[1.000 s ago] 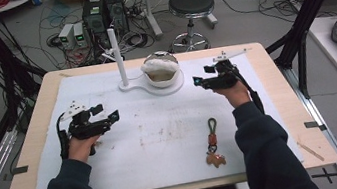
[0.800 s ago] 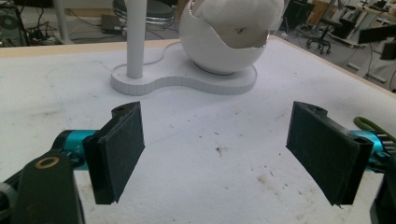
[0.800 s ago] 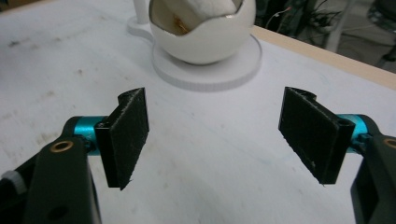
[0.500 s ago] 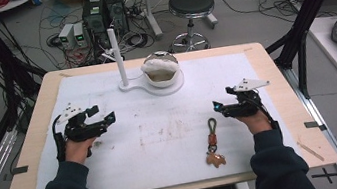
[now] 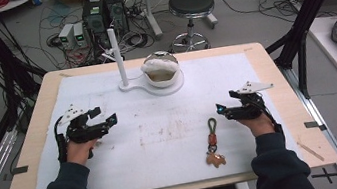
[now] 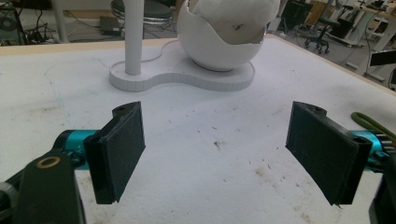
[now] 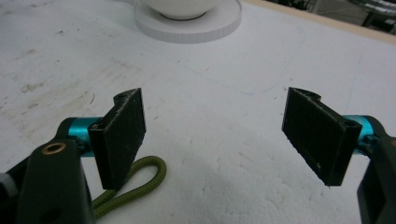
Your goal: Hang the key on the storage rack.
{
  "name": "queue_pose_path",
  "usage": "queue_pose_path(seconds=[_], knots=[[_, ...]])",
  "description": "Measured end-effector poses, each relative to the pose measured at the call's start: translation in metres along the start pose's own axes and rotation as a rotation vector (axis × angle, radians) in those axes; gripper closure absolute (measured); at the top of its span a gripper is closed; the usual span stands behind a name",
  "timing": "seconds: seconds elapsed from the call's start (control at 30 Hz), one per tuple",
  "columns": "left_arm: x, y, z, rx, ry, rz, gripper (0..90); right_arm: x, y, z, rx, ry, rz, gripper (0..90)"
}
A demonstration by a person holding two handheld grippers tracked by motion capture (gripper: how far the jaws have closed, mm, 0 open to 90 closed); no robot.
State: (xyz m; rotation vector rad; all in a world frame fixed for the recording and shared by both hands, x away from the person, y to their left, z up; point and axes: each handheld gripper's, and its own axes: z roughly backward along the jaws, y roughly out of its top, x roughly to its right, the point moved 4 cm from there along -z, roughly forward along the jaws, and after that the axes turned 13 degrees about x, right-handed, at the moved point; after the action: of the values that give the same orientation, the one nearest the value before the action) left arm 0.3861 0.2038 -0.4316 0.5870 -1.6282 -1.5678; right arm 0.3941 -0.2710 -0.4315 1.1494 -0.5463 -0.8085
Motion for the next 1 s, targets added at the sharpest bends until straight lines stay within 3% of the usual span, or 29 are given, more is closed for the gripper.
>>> queue_pose_path(seconds=[0.1,0.2,0.27,0.3,0.33,0.37,0.4,0.43,0.5,0.57,0.63,0.67,0.73,0.9,1.0], knots=[[0.000,0.001,0.001,0.006,0.002,-0.004,19.3,0.003,-0.007,-0.002,-0.038,0.013,-0.031,28.7],[-0.001,0.000,0.001,-0.003,0.002,-0.008,19.3,0.001,-0.007,0.002,-0.048,0.023,-0.032,30.9],[-0.001,0.000,0.001,-0.001,0.009,-0.009,19.5,0.001,-0.008,0.006,-0.059,0.034,-0.035,37.1],[0.000,0.001,0.001,0.003,0.013,-0.008,19.5,0.002,-0.012,0.009,-0.103,0.051,-0.063,40.0],[0.000,0.001,0.001,0.003,0.013,-0.008,19.6,0.002,-0.012,0.009,-0.103,0.051,-0.063,40.0],[0.000,0.001,0.001,0.002,0.013,-0.007,19.6,0.001,-0.016,0.010,-0.134,0.067,-0.084,42.3],[0.000,0.001,0.002,0.001,0.015,-0.007,19.9,-0.004,-0.023,0.012,-0.207,0.104,-0.096,47.2],[0.000,0.001,0.001,0.004,0.017,-0.002,19.9,-0.004,-0.023,0.012,-0.207,0.104,-0.096,47.2],[-0.001,0.000,0.000,-0.001,0.018,-0.004,20.1,-0.010,-0.030,0.015,-0.258,0.136,-0.094,51.3],[-0.001,-0.001,0.000,-0.007,0.019,-0.003,20.1,-0.017,-0.033,0.014,-0.294,0.173,-0.118,52.7],[-0.001,-0.002,-0.001,-0.009,0.018,0.000,20.1,-0.020,-0.033,0.012,-0.296,0.189,-0.135,52.7],[-0.001,-0.002,-0.001,-0.012,0.016,-0.004,20.1,-0.027,-0.033,0.005,-0.314,0.229,-0.146,51.5],[-0.001,-0.002,-0.001,-0.016,0.014,-0.005,20.1,-0.037,-0.035,-0.003,-0.349,0.260,-0.147,50.8],[0.000,-0.003,-0.001,-0.023,0.018,-0.005,20.1,-0.048,-0.032,-0.012,-0.374,0.226,-0.133,53.2],[0.001,-0.004,-0.002,-0.025,0.017,-0.007,20.4,-0.048,-0.031,-0.014,-0.388,0.184,-0.172,59.5]])
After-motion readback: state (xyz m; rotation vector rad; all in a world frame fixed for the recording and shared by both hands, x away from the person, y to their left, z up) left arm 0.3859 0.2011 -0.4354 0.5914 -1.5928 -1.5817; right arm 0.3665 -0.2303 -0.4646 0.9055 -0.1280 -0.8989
